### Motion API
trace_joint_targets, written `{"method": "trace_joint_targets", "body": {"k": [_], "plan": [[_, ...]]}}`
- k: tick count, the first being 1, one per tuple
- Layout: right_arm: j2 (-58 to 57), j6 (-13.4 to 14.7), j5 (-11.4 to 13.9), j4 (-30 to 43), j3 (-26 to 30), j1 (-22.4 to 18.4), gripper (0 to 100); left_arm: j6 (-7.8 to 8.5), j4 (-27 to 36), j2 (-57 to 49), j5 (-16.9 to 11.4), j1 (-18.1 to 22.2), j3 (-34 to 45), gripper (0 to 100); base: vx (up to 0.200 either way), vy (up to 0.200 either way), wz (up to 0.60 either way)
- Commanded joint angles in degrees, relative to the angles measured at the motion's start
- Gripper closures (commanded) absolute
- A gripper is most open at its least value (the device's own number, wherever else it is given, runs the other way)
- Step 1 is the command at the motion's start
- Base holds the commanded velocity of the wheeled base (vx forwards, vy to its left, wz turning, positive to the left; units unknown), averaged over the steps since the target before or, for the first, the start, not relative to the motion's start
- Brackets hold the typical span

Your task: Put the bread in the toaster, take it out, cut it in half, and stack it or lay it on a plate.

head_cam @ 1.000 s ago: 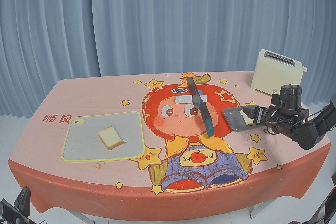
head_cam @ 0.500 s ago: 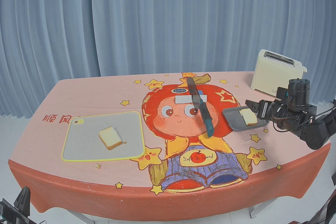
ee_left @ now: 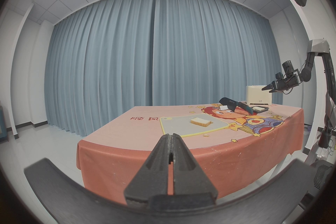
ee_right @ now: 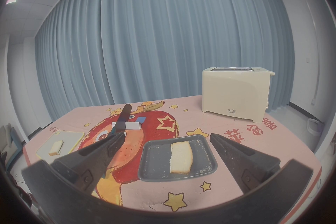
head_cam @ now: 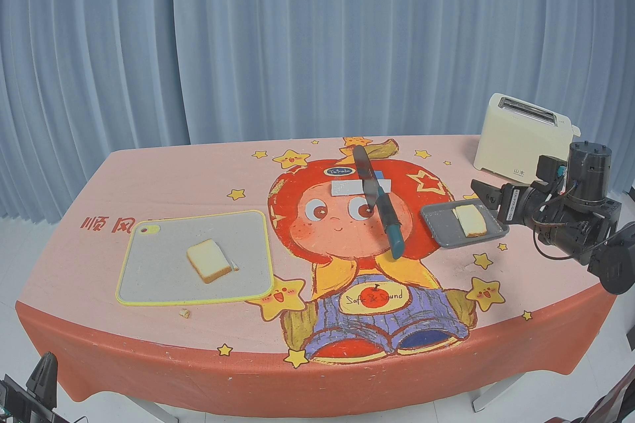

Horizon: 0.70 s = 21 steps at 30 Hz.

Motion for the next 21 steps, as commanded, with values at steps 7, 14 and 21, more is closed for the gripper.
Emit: {"method": "trace_joint_targets", "body": {"k": [7, 14, 21], "plan": [[-9.4, -0.8, 0.1, 0.0, 3.3, -2.8, 0, -0.05, 0.0, -0.9, 0.0, 0.0, 1.0, 100, 0.0, 0.0, 0.0], [-17.6, -3.1, 0.3, 0.0, 8.1, -5.7, 0, -0.05, 0.0, -0.9, 0.0, 0.0, 1.0, 100, 0.0, 0.0, 0.0], [-25.0, -3.0, 0.3, 0.0, 12.5, -6.9, 0, -0.05, 0.0, -0.9, 0.0, 0.0, 1.0, 100, 0.0, 0.0, 0.0]]}}
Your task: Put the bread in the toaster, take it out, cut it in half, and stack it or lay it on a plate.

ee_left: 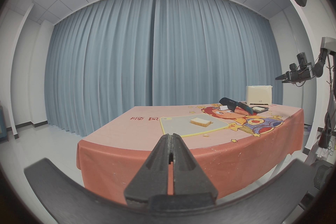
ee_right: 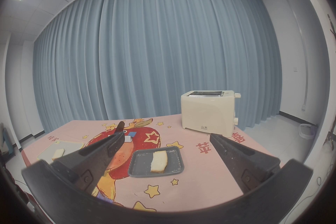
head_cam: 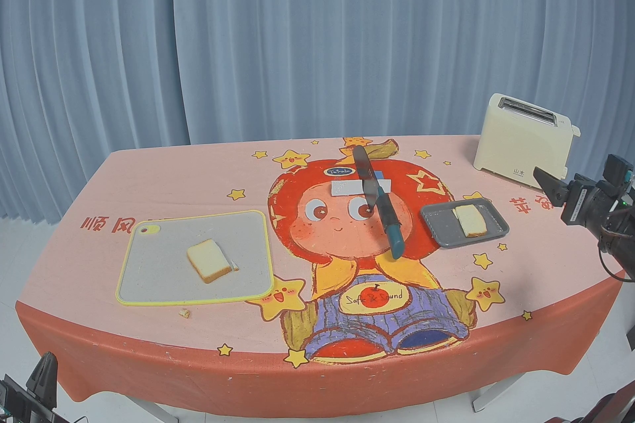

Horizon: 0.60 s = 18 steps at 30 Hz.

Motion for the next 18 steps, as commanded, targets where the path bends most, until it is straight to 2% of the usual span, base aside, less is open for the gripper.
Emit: {"method": "trace_joint_targets", "body": {"k": [1, 2, 7, 11, 14, 18], "plan": [[-6.4, -0.1, 0.0, 0.1, 2.5, -1.0, 0, 0.02, 0.0, -0.9, 0.0, 0.0, 1.0, 100, 0.0, 0.0, 0.0], [-9.9, -0.2, 0.1, 0.1, 3.5, -4.3, 0, 0.02, 0.0, -0.9, 0.0, 0.0, 1.0, 100, 0.0, 0.0, 0.0], [-16.7, -0.2, 0.6, 0.9, 5.0, -8.7, 0, 0.02, 0.0, -0.9, 0.0, 0.0, 1.0, 100, 0.0, 0.0, 0.0], [-19.6, -0.7, 0.7, 0.9, 5.7, -9.7, 0, 0.02, 0.0, -0.9, 0.0, 0.0, 1.0, 100, 0.0, 0.0, 0.0], [-21.0, -2.2, 0.8, 0.9, 6.3, -9.8, 0, 0.02, 0.0, -0.9, 0.0, 0.0, 1.0, 100, 0.0, 0.0, 0.0], [-22.6, -2.4, 2.1, 0.9, 6.9, -9.6, 0, 0.02, 0.0, -0.9, 0.0, 0.0, 1.0, 100, 0.0, 0.0, 0.0]]}}
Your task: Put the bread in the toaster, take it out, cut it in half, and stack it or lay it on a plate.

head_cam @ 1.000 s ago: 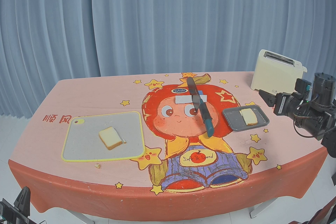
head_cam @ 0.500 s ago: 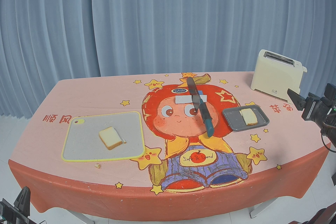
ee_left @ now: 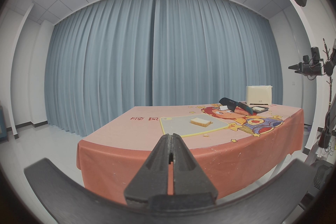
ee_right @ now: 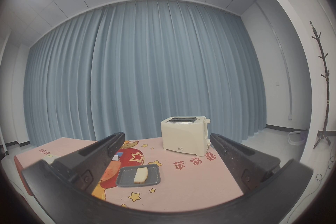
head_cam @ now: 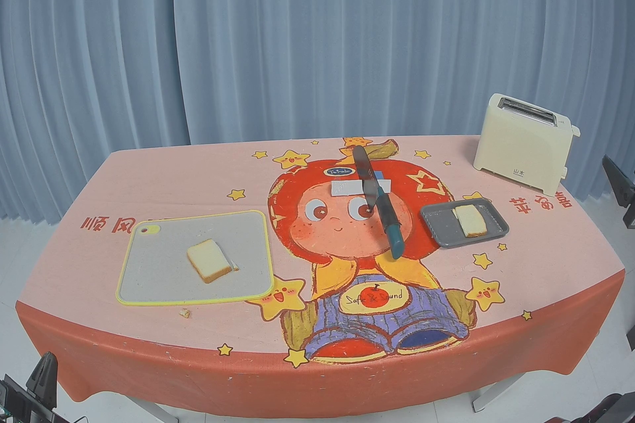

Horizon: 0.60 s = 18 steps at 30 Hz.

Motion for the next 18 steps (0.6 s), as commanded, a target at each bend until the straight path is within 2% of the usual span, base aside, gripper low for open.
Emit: {"method": "trace_joint_targets", "body": {"k": [1, 7, 8, 9, 10, 13, 15, 18], "plan": [[-3.7, -0.1, 1.1, 0.0, 1.1, -0.2, 0, 0.0, 0.0, -0.9, 0.0, 0.0, 1.0, 100, 0.0, 0.0, 0.0], [-8.2, -0.1, 6.9, 0.0, 4.9, -0.2, 0, 0.0, 0.0, -0.9, 0.0, 0.0, 1.0, 100, 0.0, 0.0, 0.0], [-9.8, -0.1, 8.9, 0.0, 6.0, -0.2, 0, 0.0, 0.0, -0.9, 0.0, 0.0, 1.0, 100, 0.0, 0.0, 0.0], [-9.8, -0.1, 8.9, 0.0, 6.0, -0.2, 0, 0.0, 0.0, -0.9, 0.0, 0.0, 1.0, 100, 0.0, 0.0, 0.0], [-11.9, -0.1, 11.0, 0.0, 7.2, -0.2, 0, 0.0, 0.0, -0.9, 0.0, 0.0, 1.0, 100, 0.0, 0.0, 0.0], [-16.2, -0.1, 14.4, 0.1, 10.3, -0.2, 0, 0.0, 0.0, -0.9, 0.0, 0.0, 1.0, 100, 0.0, 0.0, 0.0], [-19.5, -0.1, 16.0, 0.7, 12.0, -0.2, 0, 0.0, 0.0, -0.9, 0.0, 0.0, 1.0, 100, 0.0, 0.0, 0.0], [-24.4, -0.1, 16.8, 4.5, 13.2, 0.0, 0, 0.0, 0.0, -0.9, 0.0, 0.0, 1.0, 100, 0.0, 0.0, 0.0]]}}
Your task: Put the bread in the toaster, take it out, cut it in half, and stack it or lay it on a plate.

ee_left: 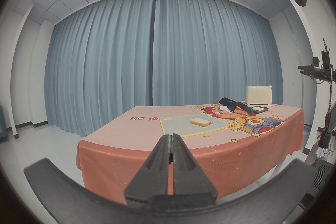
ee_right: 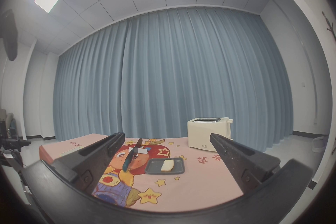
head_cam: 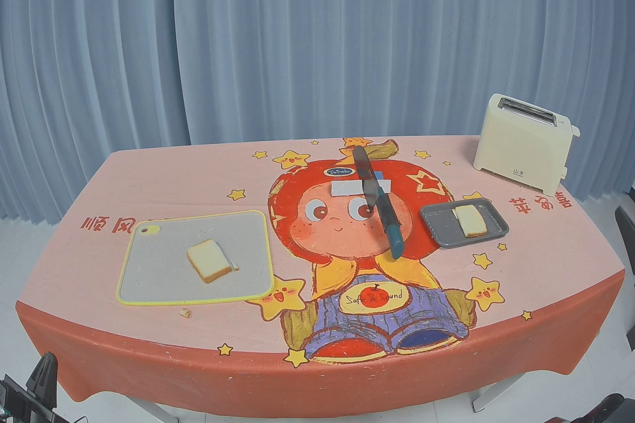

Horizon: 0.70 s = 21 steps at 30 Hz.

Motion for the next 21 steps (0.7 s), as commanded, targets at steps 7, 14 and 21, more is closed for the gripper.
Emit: {"method": "trace_joint_targets", "body": {"k": [7, 14, 21], "plan": [[-22.8, -0.1, 1.9, 20.5, 2.5, 0.4, 0, 0.02, 0.0, -0.9, 0.0, 0.0, 1.0, 100, 0.0, 0.0, 0.0], [-34.0, -1.2, 1.9, 33.5, 2.7, 0.6, 0, 0.02, 0.0, -0.9, 0.0, 0.0, 1.0, 100, 0.0, 0.0, 0.0], [-38.1, -2.7, 1.9, 36.8, 7.2, 0.5, 0, 0.02, 0.0, -0.9, 0.0, 0.0, 1.0, 100, 0.0, 0.0, 0.0]]}}
